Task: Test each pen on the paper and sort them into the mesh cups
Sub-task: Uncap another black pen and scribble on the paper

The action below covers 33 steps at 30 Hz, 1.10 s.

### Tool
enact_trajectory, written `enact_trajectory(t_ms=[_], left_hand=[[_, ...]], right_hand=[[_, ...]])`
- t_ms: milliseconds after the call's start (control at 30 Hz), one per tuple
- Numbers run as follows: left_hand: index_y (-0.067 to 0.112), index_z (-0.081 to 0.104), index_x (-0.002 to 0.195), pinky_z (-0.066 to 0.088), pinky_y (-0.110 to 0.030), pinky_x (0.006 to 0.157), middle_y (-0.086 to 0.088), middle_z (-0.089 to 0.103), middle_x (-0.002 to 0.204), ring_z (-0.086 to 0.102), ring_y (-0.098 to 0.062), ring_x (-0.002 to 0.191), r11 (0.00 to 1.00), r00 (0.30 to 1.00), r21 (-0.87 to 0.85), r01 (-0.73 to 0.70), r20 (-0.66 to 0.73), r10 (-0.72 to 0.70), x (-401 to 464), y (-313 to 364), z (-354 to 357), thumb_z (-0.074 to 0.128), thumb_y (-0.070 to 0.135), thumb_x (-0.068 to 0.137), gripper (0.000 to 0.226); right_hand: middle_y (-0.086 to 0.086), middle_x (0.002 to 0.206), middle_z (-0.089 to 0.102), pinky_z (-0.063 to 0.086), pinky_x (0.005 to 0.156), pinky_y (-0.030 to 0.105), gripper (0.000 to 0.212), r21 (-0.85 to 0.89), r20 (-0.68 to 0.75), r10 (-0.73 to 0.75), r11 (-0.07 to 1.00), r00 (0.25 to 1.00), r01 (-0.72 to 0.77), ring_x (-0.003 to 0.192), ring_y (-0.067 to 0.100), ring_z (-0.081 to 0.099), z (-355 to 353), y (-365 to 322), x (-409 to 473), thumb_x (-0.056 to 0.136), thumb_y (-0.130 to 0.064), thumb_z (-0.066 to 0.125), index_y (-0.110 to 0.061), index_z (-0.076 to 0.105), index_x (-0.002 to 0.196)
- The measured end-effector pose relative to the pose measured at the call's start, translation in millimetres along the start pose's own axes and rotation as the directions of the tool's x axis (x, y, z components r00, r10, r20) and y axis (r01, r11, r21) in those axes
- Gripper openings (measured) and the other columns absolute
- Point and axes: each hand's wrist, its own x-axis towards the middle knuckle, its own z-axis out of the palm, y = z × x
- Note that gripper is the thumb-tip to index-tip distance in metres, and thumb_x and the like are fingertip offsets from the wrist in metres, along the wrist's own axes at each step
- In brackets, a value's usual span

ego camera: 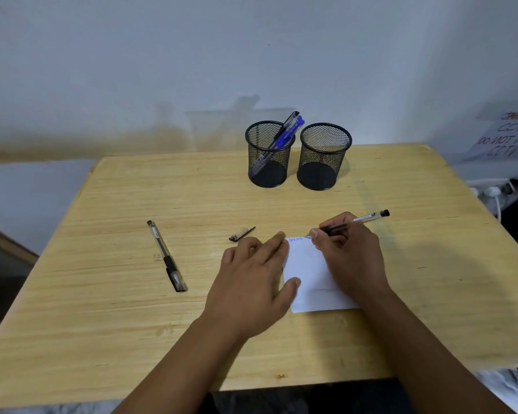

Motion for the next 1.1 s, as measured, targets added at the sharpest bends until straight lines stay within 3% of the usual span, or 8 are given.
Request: enact_trajectory(t_ms=[200, 367, 700, 800, 933, 1100], left_hand=[[0.031, 0.025, 0.151, 0.025, -0.036, 0.103, 0.017, 0.015, 0.162, 0.023, -0.015, 0.130, 1.000, 1.000, -0.006, 0.003, 0.001, -0.003, 0.3, 0.3, -0.6, 0.027, 0.061, 0.093, 0.066], [0.031, 0.025, 0.151, 0.022, -0.035, 0.102, 0.017, 0.013, 0.162, 0.021, -0.015, 0.130, 1.000, 1.000, -0.003, 0.001, 0.005, -0.001, 1.8, 0.2, 0.0, 0.027, 0.061, 0.093, 0.066], [0.030, 0.024, 0.152, 0.022, -0.035, 0.103, 0.016, 0.014, 0.162, 0.021, -0.016, 0.131, 1.000, 1.000, -0.007, -0.005, 0.007, 0.005, 1.0, -1.6, 0.2, 0.028, 0.061, 0.093, 0.067], [0.030, 0.025, 0.152, 0.022, -0.035, 0.102, 0.016, 0.014, 0.162, 0.021, -0.016, 0.130, 1.000, 1.000, -0.009, -0.009, 0.008, 0.009, 1.7, -0.7, 0.1, 0.029, 0.061, 0.093, 0.067], [0.030, 0.024, 0.152, 0.022, -0.035, 0.103, 0.016, 0.014, 0.162, 0.022, -0.016, 0.130, 1.000, 1.000, -0.008, -0.003, 0.012, 0.003, 1.5, -0.9, -0.7, 0.029, 0.061, 0.093, 0.067], [0.030, 0.023, 0.153, 0.022, -0.035, 0.103, 0.017, 0.013, 0.162, 0.021, -0.015, 0.131, 1.000, 1.000, -0.009, -0.003, 0.012, 0.003, 1.8, -0.3, -1.4, 0.028, 0.061, 0.093, 0.067]], right_hand=[[-0.016, 0.072, 0.069, 0.044, 0.062, 0.000, 0.016, -0.028, -0.002, -0.021, 0.999, 1.000, 0.021, 0.069, -0.010, 0.065, -0.4, 0.0, -0.6, 0.087, -0.030, 0.071, -0.033, 0.058, 0.078], [-0.015, 0.073, 0.070, 0.042, 0.061, 0.001, 0.011, -0.058, -0.010, -0.030, 0.998, 0.999, 0.030, 0.071, -0.008, 0.064, 0.5, -1.2, -0.3, 0.087, -0.030, 0.070, -0.028, 0.062, 0.081], [-0.025, 0.067, 0.059, 0.040, 0.063, -0.005, 0.010, -0.081, -0.003, -0.034, 0.996, 0.999, 0.033, 0.068, -0.025, 0.056, 1.8, -0.2, -0.3, 0.085, -0.025, 0.073, -0.022, 0.064, 0.082], [-0.024, 0.068, 0.059, 0.040, 0.061, -0.003, 0.009, -0.099, -0.013, -0.031, 0.995, 0.999, 0.030, 0.062, -0.015, 0.058, 0.9, -1.6, -0.3, 0.087, -0.028, 0.072, -0.023, 0.065, 0.083], [-0.023, 0.069, 0.060, 0.040, 0.061, -0.004, 0.008, -0.104, -0.008, -0.033, 0.994, 0.999, 0.032, 0.062, -0.012, 0.058, 1.3, -1.2, -0.7, 0.087, -0.027, 0.071, -0.023, 0.065, 0.084], [-0.025, 0.068, 0.059, 0.039, 0.062, -0.005, 0.010, -0.085, -0.012, -0.031, 0.996, 0.999, 0.029, 0.067, -0.025, 0.056, 1.2, 2.2, 0.2, 0.085, -0.027, 0.072, -0.020, 0.065, 0.084]])
